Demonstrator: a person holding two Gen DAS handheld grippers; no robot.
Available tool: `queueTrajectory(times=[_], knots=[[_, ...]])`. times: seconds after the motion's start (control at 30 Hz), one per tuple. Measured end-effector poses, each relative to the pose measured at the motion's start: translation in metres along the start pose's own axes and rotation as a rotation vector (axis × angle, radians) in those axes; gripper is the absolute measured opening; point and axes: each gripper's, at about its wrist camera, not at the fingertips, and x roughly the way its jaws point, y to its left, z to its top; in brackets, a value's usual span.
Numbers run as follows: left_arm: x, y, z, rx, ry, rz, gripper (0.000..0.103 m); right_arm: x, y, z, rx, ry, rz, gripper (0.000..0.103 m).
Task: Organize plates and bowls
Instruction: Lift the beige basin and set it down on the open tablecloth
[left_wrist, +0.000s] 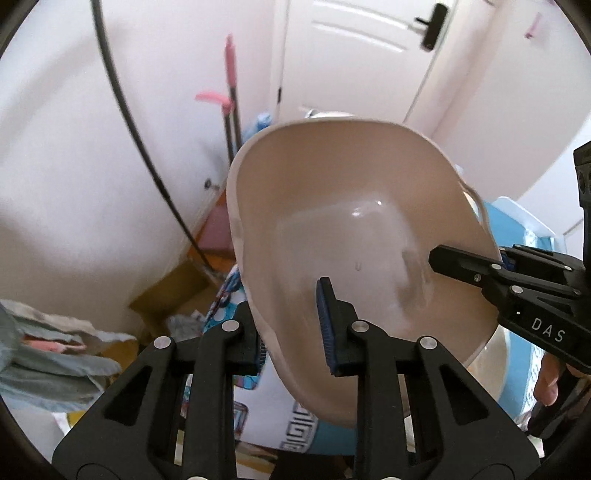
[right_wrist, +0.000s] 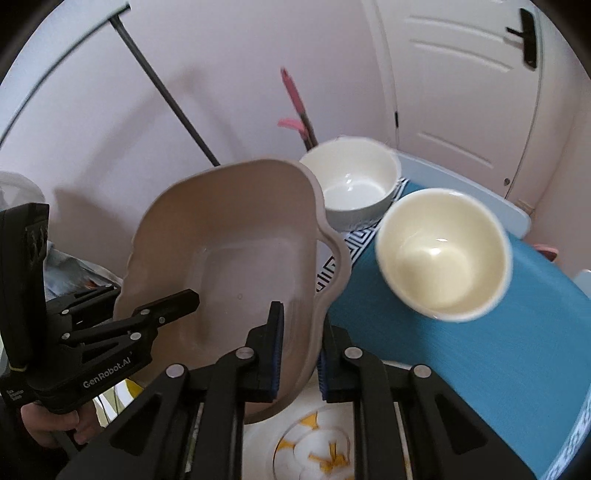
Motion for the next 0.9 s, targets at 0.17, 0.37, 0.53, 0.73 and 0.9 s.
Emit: queueTrajectory(times=[0.17, 0.37, 0.53, 0.73, 0.9], knots=[[-0.034, -0.05, 0.0, 0.072, -0.043, -0.033, 0.021, -0.055, -0.017, -0.026, 0.043, -0.071, -0.024, 0.015], [-0.058, -0.139, -0.012, 0.189, -0.066, -0.113, 0.021, -0.132, -0.062, -0.078, 0.136, -0.146, -0.105, 0.015], [-0.056, -0.22, -0.037, 0.281, -0.043, -0.199, 0.021, -0.19, -0.107, -0.13, 0.214, -0.19, -0.195, 0.015], [-0.024, -0.301, -0.071, 0.371, 0.047, -0.295, 0.021, -0.23, -0.168, -0.201, 0.346, -0.196, -0.291, 0.015], [0.013, -0.349, -0.1, 0.443, 0.112, -0.319, 0.021, -0.231, -0.217, -0.248, 0.445, -0.165, -0.332, 0.015]])
